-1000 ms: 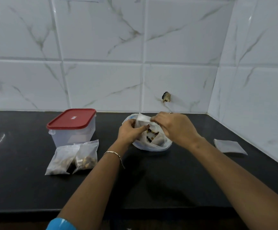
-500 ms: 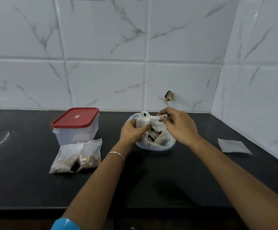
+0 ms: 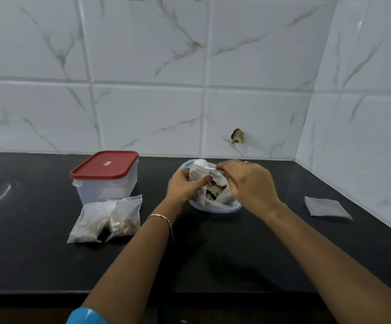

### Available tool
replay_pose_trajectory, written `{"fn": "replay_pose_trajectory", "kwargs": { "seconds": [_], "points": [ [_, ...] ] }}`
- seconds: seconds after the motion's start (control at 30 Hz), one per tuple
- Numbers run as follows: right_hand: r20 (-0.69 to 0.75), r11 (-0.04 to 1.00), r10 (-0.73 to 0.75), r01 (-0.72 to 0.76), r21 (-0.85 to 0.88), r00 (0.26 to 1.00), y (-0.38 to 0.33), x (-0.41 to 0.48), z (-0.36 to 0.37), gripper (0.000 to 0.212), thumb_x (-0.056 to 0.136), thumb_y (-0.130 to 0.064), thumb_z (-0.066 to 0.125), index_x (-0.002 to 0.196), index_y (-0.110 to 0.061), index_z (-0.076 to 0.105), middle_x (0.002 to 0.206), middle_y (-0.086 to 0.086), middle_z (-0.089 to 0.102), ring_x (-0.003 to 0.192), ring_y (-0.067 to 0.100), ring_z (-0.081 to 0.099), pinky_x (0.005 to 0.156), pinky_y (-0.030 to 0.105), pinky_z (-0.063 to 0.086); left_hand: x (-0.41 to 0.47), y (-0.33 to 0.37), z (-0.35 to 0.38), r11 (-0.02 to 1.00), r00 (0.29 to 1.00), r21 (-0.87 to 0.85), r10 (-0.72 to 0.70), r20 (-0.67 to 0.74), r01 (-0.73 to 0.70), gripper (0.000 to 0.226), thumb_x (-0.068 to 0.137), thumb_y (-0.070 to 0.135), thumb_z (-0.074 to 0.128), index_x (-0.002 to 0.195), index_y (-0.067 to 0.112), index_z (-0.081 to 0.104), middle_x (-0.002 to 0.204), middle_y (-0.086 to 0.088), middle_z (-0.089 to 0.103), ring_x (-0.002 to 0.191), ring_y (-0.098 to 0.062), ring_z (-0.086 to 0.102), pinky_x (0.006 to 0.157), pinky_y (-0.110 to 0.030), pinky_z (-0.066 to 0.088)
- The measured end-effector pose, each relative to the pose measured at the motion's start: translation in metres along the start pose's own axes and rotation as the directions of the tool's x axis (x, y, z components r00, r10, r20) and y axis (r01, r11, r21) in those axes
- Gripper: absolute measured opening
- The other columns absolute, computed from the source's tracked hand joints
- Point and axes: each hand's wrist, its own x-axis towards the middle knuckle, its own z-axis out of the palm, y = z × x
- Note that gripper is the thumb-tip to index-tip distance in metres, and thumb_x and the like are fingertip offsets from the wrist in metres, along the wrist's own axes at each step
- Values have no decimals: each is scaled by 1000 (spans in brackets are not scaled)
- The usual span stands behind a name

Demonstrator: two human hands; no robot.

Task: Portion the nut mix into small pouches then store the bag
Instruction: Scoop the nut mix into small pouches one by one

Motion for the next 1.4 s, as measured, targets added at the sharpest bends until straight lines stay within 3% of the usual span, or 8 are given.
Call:
{"fn": "replay_pose_trajectory", "kwargs": {
  "seconds": [0.1, 0.2, 0.3, 0.4, 0.57, 0.73, 1.07, 1.4],
  "points": [
    [16, 1000, 20, -20, 16, 1000, -4, 3, -3, 17, 90, -18, 64, 106, -22, 68, 92, -7, 72, 71, 16, 67, 59, 32, 53, -2, 2, -1, 1000, 1000, -8, 4, 4, -4, 29, 69, 35, 84, 88, 24, 65, 96, -2, 72, 93, -18, 68, 88, -42, 56],
    [66, 956, 249, -256, 142, 966, -10, 5, -6, 14, 95, -25, 57, 106, -30, 65, 89, -14, 70, 74, 8, 63, 62, 29, 51, -2, 3, -1, 1000, 1000, -4, 0, 9, 0, 36, 69, 35, 85, 95, 18, 67, 97, -3, 72, 93, -18, 68, 88, -42, 57],
    [210, 725, 529, -566, 393, 823, -5, 8, -2, 12, 96, -27, 55, 102, -36, 61, 87, -19, 70, 67, 2, 61, 61, 29, 51, -1, 3, -2, 1000, 1000, 24, -2, 9, 2, 44, 69, 38, 84, 102, 15, 68, 100, -1, 72, 96, -17, 68, 90, -43, 56],
    [255, 605, 586, -625, 493, 769, 3, 2, 7, 12, 96, -22, 56, 97, -33, 61, 85, -15, 69, 63, 8, 64, 65, 38, 57, -3, 2, -5, 975, 998, 221, 11, 66, -25, 52, 75, 48, 77, 113, 18, 59, 108, 1, 66, 102, -18, 63, 91, -41, 54],
    [348, 759, 522, -610, 228, 779, 10, -18, 23, 14, 97, -17, 54, 102, -27, 63, 95, -8, 68, 71, 9, 63, 63, 30, 54, -11, -7, -17, 878, 991, 478, -49, 126, -17, 81, 62, 81, 56, 113, 19, 51, 107, 2, 62, 101, -20, 60, 92, -46, 50],
    [348, 902, 425, -425, -81, 836, 9, -20, 25, 14, 95, -24, 59, 108, -23, 61, 96, -3, 68, 76, 13, 61, 65, 26, 52, -17, -24, -33, 918, 997, 397, -15, 71, -14, 58, 83, 56, 64, 124, 17, 50, 118, 0, 60, 105, -16, 57, 86, -30, 48],
    [467, 986, 75, 3, -164, 881, -11, 27, 63, 14, 91, -14, 58, 101, -22, 60, 91, -1, 67, 79, 19, 64, 60, 31, 44, -20, -30, -32, 959, 993, 281, -10, 116, -23, 61, 83, 52, 66, 132, 23, 44, 123, 6, 56, 115, -15, 55, 96, -33, 48],
    [427, 996, -38, 2, 84, 904, 10, 4, 66, 25, 91, -16, 58, 108, -31, 69, 102, -11, 69, 87, 15, 65, 62, 25, 42, -16, -32, -34, 950, 985, 309, -91, 144, 42, 62, 84, 52, 65, 130, 18, 41, 129, 0, 53, 114, -17, 53, 94, -35, 50]
  ]
}}
